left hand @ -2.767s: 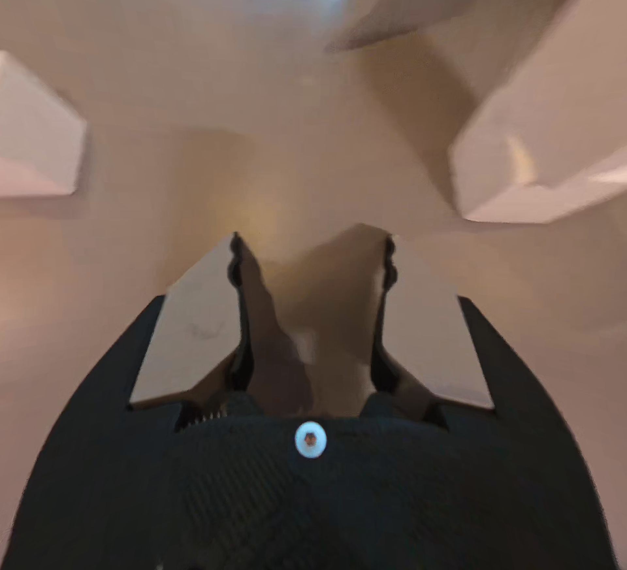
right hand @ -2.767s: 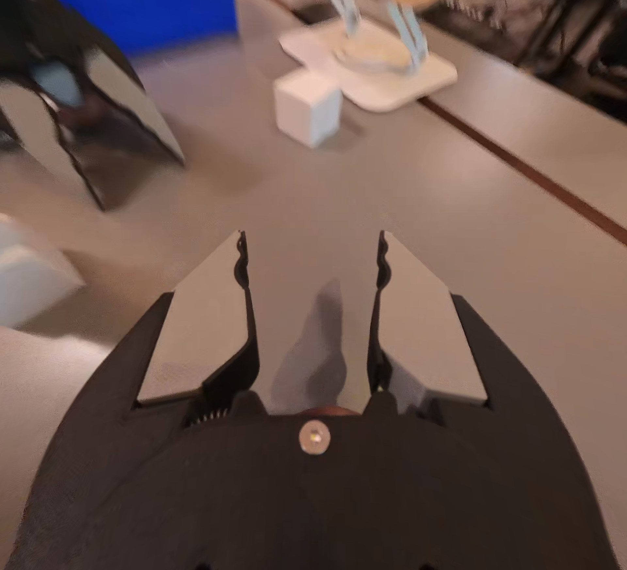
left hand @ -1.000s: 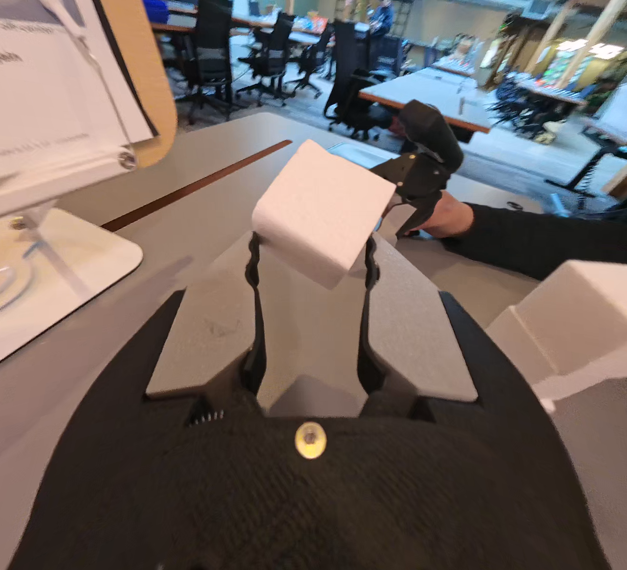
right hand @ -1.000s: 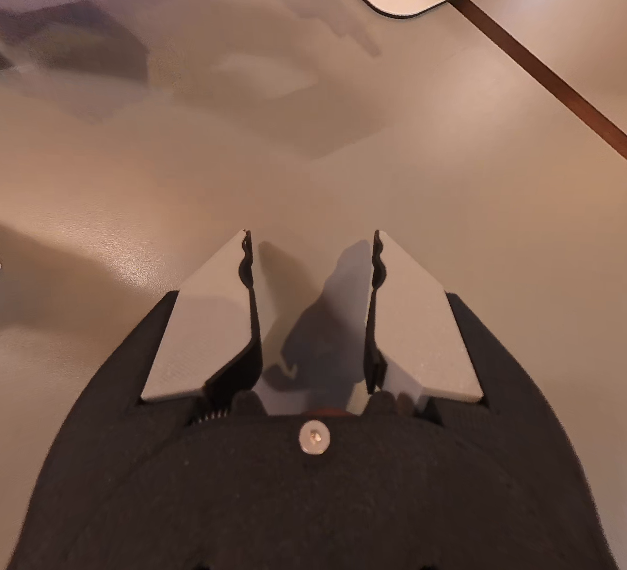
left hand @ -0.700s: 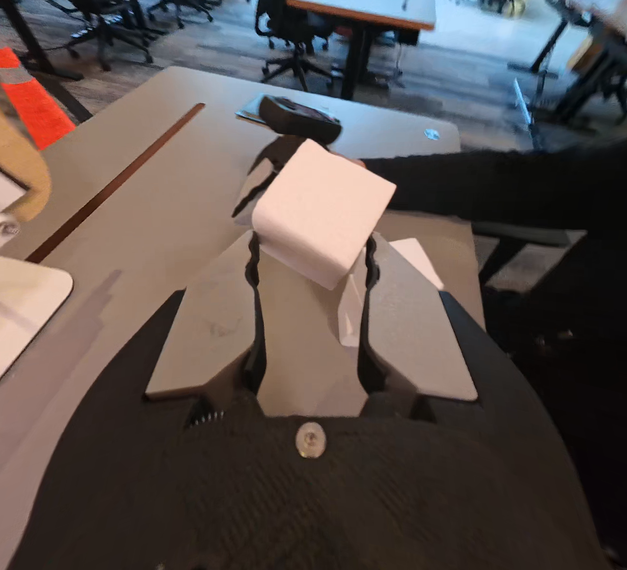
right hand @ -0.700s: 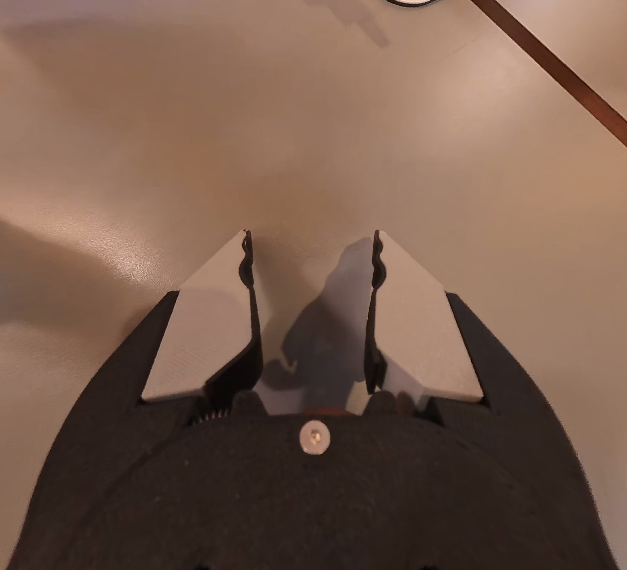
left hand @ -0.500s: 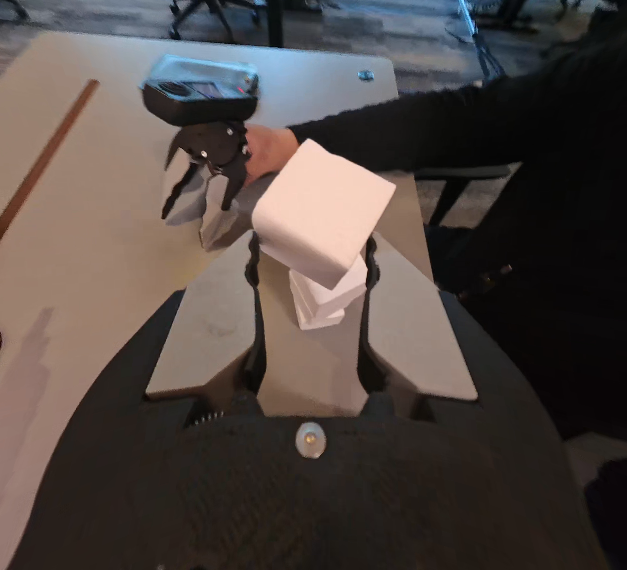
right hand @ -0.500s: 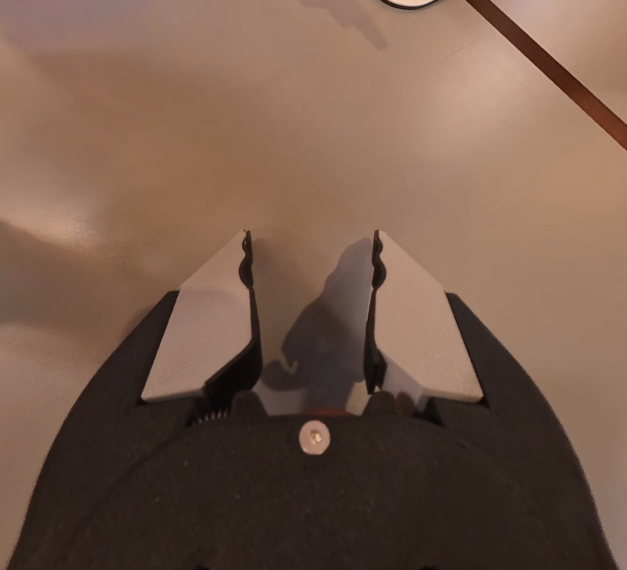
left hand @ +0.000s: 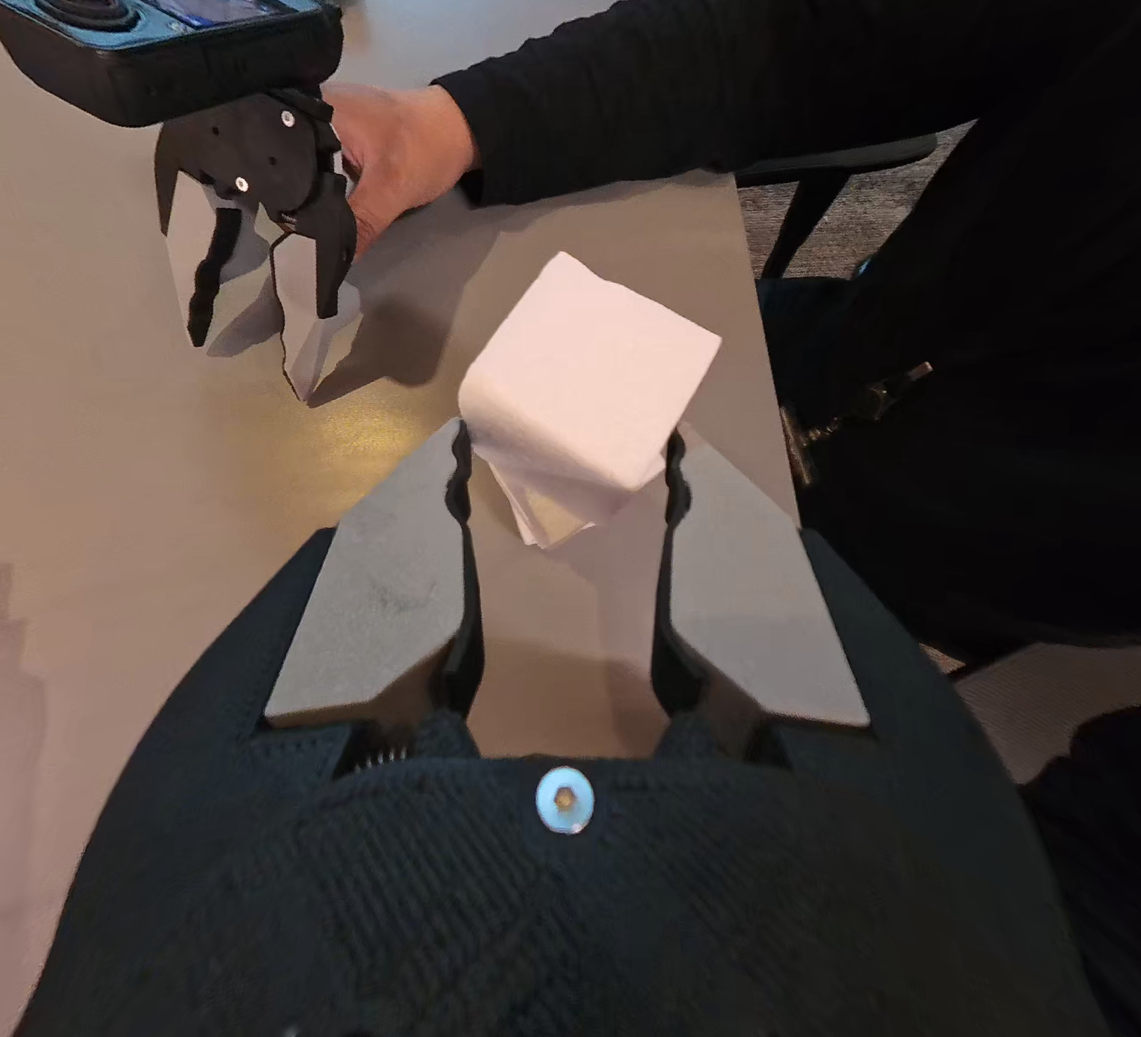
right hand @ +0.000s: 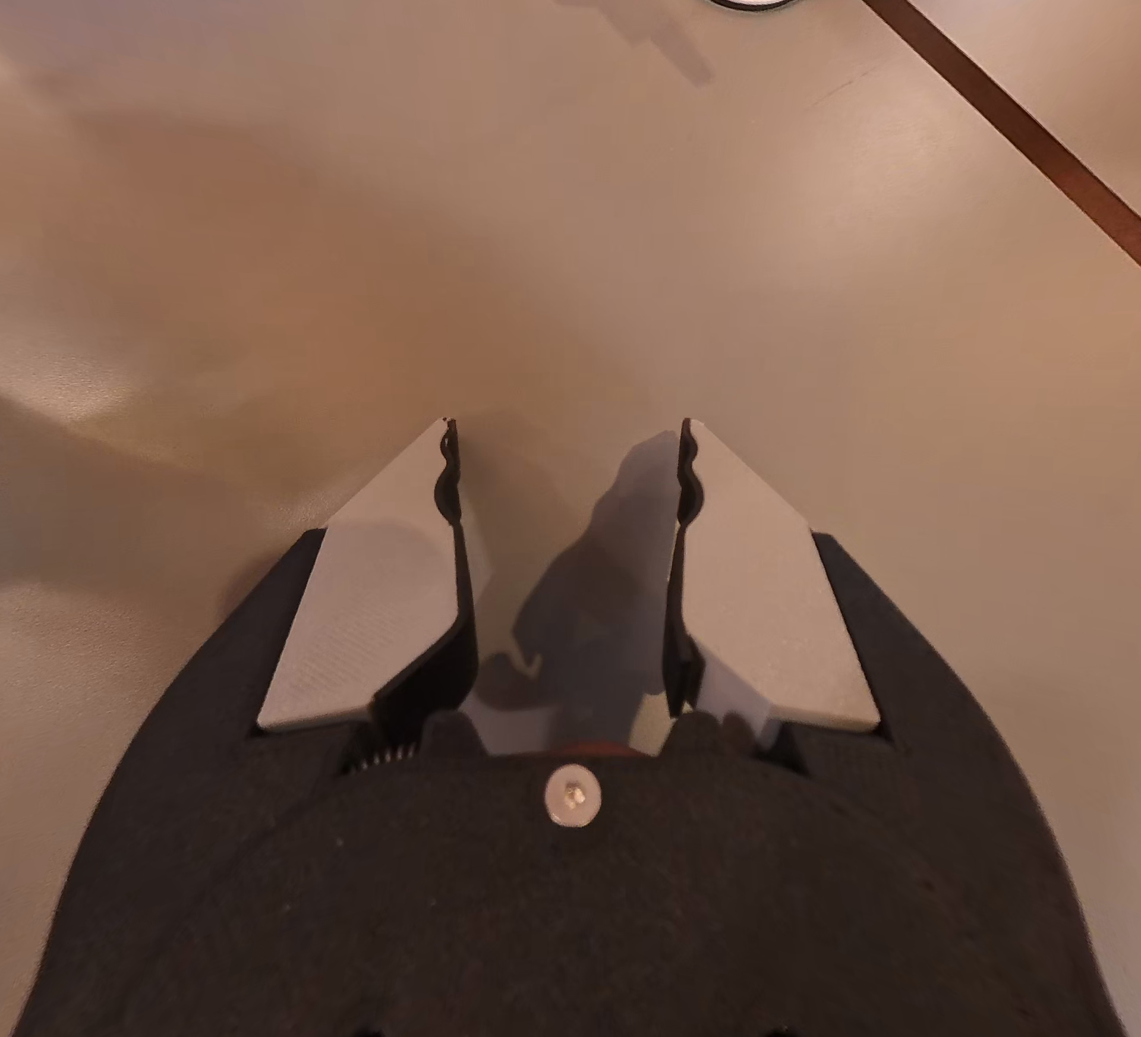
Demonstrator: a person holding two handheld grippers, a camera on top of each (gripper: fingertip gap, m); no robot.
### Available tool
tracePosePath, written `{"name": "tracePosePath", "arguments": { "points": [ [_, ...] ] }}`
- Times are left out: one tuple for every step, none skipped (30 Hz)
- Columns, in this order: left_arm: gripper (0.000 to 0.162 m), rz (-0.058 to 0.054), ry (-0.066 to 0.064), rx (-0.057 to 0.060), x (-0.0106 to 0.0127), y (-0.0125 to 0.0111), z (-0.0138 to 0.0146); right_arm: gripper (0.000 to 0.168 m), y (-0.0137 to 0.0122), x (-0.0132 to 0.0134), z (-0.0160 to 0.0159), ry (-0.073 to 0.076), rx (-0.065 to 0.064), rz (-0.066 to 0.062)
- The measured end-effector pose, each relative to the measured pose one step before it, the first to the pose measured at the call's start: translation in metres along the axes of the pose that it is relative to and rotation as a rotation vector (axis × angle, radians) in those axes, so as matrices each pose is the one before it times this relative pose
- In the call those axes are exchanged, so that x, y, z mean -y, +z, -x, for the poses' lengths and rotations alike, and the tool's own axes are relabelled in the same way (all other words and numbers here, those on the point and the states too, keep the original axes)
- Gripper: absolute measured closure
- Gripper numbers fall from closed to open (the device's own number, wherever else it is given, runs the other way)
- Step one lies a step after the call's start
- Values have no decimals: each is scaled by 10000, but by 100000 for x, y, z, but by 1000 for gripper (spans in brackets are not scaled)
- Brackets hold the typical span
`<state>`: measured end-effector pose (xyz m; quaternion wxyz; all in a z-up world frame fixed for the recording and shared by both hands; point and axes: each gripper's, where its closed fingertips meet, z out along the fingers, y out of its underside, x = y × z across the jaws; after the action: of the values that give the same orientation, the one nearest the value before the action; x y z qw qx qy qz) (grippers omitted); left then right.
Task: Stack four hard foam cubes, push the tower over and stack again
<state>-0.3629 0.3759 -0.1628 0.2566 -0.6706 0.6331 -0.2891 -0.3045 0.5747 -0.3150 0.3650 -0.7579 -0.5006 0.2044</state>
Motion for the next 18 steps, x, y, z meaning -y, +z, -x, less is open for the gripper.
{"name": "tracePosePath", "arguments": {
  "points": [
    [100, 18, -75, -139, -90, 87, -50, 99, 6, 0, 4, 2, 5, 6],
    [100, -7, -93, -122, -88, 81, -35, 99, 9, -14, 6, 2, 6, 11],
    [99, -38, -89, -102, -50, 37, -15, 99, 6, -20, 8, 2, 8, 15],
    [98, -60, -78, -22, -14, 17, 73, 99, 16, -9, 8, 0, 6, 11],
    [91, -75, -82, 107, -6, -3, 262, 99, 8, -14, -5, 4, 7, 8],
    [83, -95, -82, 128, 31, -23, 280, 99, 10, -10, 1, 10, 9, 5],
    [80, -124, -65, 13, 64, -49, 92, 99, 1, -3, -8, 12, 11, 3],
    [79, -154, -47, -77, 114, -107, -64, 98, 1, 1, 5, 12, 13, -2],
    [78, -182, -41, -25, 152, -167, -10, 98, -7, 12, -6, 15, 7, -9],
    [77, -189, -50, 76, 171, -234, 112, 98, -19, 17, -25, 15, -3, -11],
    [74, -181, -70, 141, 157, -313, 172, 99, -38, 30, -75, 20, -44, -31],
    [72, -205, -79, 164, 159, -387, 160, 102, -125, 152, -219, 30, -149, -126],
    [71, -260, -70, 179, 204, -472, 93, 107, -235, 281, -493, 68, -338, -228],
    [71, -322, -56, 279, 222, -569, 143, 109, -289, 325, -854, 153, -535, -269],
    [72, -375, -75, 505, 206, -682, 439, 107, -302, 278, -1104, 259, -658, -248],
    [72, -388, -137, 732, 129, -766, 825, 102, -274, 210, -1184, 326, -657, -206],
    [74, -370, -245, 869, 8, -800, 1127, 95, -226, 134, -1193, 319, -633, -144],
    [77, -317, -379, 935, -147, -787, 1338, 91, -188, 34, -1185, 243, -632, -76]
  ]
}}
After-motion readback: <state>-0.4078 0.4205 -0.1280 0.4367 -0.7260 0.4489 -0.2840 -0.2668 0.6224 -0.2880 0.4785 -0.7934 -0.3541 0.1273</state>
